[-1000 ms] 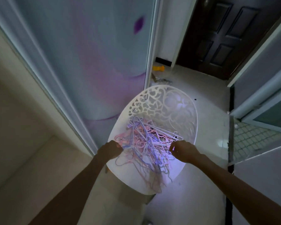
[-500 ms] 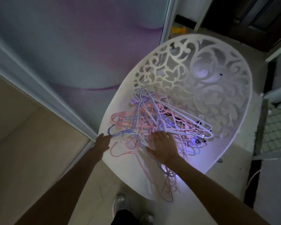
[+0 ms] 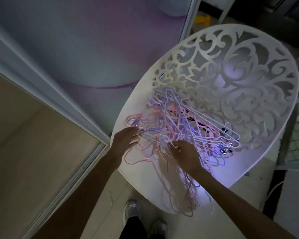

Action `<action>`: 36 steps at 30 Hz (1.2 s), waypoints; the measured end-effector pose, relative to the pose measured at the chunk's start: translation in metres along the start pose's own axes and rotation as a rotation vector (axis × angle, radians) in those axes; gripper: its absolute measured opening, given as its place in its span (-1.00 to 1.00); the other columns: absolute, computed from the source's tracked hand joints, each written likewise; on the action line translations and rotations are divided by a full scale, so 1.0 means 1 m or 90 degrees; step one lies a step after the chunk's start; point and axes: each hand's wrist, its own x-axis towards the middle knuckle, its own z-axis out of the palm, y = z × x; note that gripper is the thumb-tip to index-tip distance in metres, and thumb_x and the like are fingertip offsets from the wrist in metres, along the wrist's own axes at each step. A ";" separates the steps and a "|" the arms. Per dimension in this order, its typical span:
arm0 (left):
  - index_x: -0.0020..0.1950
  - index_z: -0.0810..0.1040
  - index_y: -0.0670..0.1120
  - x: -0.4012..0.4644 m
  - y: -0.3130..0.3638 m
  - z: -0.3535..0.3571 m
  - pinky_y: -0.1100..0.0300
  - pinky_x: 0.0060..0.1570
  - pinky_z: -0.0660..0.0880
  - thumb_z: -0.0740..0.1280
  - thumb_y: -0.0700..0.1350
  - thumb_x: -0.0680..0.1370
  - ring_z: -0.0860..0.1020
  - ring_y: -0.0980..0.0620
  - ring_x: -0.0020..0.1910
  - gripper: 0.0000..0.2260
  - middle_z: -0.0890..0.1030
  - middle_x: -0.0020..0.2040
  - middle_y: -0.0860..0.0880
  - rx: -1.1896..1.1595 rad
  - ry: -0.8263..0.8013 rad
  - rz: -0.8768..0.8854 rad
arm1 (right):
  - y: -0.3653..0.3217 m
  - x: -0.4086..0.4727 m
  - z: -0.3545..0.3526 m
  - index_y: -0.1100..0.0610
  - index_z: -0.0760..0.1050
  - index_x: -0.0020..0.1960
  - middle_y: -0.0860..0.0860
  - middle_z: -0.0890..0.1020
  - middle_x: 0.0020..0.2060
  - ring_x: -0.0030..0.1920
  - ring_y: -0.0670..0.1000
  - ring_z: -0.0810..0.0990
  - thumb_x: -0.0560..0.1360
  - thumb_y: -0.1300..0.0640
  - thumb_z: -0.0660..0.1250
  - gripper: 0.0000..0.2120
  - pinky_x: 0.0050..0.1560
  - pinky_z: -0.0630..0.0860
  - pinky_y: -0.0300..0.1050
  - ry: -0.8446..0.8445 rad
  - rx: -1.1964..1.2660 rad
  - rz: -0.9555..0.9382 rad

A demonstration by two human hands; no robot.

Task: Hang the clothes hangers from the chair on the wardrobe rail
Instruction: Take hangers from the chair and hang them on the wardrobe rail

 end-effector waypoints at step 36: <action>-0.13 0.53 0.01 -0.215 0.226 0.127 0.25 0.00 0.42 0.20 -0.06 0.58 0.54 0.16 -0.08 -0.84 0.64 -0.16 0.13 -0.015 -0.232 0.122 | -0.118 -0.111 -0.297 0.25 0.54 0.10 0.01 0.44 -0.51 -0.63 -0.18 0.28 0.60 0.23 0.15 -0.78 -0.58 0.19 -0.39 -0.144 0.365 -0.024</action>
